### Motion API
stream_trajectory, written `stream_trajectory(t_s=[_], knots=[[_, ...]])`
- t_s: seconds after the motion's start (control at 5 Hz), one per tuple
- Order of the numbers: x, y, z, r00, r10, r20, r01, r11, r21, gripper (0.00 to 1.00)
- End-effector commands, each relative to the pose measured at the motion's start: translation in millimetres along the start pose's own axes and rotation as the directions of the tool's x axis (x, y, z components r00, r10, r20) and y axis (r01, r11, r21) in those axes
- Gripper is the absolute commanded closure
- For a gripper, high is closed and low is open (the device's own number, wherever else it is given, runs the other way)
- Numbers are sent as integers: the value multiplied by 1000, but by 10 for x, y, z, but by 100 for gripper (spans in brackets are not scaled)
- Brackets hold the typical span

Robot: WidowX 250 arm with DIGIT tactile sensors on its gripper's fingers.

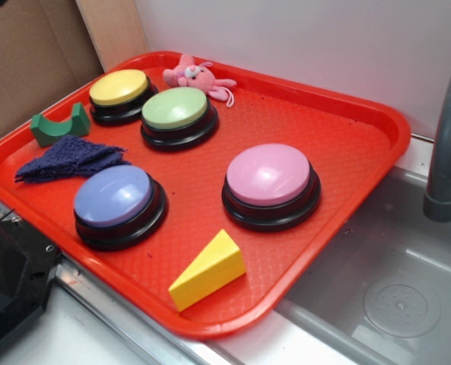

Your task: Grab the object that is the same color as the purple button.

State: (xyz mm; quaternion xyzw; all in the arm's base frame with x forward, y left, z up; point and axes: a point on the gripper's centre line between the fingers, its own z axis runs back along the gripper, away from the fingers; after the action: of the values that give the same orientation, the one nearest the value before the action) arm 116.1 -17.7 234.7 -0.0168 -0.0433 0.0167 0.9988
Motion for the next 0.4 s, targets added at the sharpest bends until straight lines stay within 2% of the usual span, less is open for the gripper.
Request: stream_trajectory(t_s=[0.0, 0.2], knots=[[0, 0, 0, 1000, 0, 0, 0, 1000, 0, 0], [121, 138, -126, 965, 257, -62, -260, 964, -62, 0]])
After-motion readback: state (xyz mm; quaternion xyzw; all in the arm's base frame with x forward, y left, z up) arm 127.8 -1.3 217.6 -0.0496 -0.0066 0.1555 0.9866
